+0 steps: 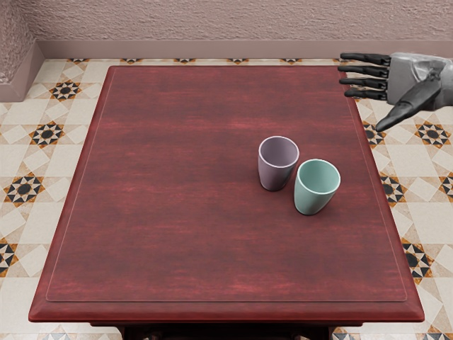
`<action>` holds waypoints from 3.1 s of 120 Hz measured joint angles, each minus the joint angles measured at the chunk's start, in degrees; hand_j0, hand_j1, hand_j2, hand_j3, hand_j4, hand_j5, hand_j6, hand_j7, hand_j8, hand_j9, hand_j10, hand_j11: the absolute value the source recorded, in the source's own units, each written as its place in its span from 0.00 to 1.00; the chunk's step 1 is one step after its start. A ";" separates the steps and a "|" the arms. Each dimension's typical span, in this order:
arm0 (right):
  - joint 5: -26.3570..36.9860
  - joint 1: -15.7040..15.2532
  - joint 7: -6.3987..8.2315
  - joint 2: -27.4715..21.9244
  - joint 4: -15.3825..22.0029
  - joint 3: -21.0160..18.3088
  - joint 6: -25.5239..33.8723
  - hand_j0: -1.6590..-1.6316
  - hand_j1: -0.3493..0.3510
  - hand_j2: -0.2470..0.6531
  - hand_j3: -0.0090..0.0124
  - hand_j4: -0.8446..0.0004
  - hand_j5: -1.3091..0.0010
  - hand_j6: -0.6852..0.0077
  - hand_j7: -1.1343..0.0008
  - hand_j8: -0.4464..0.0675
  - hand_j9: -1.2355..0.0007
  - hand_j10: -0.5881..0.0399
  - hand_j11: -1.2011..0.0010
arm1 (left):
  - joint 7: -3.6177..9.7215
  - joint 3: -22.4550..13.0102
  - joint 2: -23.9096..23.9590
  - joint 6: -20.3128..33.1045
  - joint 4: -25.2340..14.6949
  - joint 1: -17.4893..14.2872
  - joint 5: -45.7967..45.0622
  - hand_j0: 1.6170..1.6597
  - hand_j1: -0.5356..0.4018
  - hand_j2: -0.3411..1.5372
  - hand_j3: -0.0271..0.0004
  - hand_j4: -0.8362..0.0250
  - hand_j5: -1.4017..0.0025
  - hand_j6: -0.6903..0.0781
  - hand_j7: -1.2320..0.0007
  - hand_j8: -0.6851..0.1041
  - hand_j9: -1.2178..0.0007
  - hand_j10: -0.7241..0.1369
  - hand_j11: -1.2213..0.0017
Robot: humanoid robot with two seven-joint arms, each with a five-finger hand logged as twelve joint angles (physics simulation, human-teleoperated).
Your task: Pick up cup and place in cup with right hand
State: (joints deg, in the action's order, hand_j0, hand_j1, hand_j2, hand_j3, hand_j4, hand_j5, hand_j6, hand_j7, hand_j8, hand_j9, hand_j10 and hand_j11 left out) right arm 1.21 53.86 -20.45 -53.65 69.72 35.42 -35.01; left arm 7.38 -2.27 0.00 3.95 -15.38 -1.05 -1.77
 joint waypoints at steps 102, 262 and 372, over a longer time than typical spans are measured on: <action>46.78 11.31 -14.54 17.94 20.38 -18.19 36.93 0.04 0.08 0.27 0.42 0.94 0.95 0.92 0.95 0.78 0.95 0.86 0.95 | 0.00 -0.01 0.00 0.00 0.00 0.00 -0.01 0.96 0.94 0.18 0.99 0.97 1.00 0.90 1.00 0.87 1.00 0.84 1.00; 49.26 10.72 -14.55 22.30 20.28 -22.41 42.67 0.06 0.61 0.33 0.42 0.53 0.59 0.41 0.54 0.25 0.57 0.40 0.56 | 0.00 -0.01 0.00 0.00 0.00 0.00 -0.01 0.96 0.94 0.18 0.99 0.97 1.00 0.90 1.00 0.87 1.00 0.84 1.00; 42.48 11.11 -14.56 14.12 23.39 -3.24 23.41 0.08 0.61 0.31 0.41 0.51 0.57 0.39 0.51 0.28 0.55 0.42 0.54 | 0.00 -0.01 0.00 0.00 0.00 0.00 -0.02 0.96 0.94 0.18 0.99 0.97 1.00 0.90 1.00 0.87 1.00 0.84 1.00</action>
State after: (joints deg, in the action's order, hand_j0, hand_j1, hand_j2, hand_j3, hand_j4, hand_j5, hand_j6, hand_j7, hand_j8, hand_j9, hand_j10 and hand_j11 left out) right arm 43.68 64.97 -35.01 -39.53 93.11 32.17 -11.60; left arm 7.38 -2.28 0.00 3.95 -15.38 -1.05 -1.79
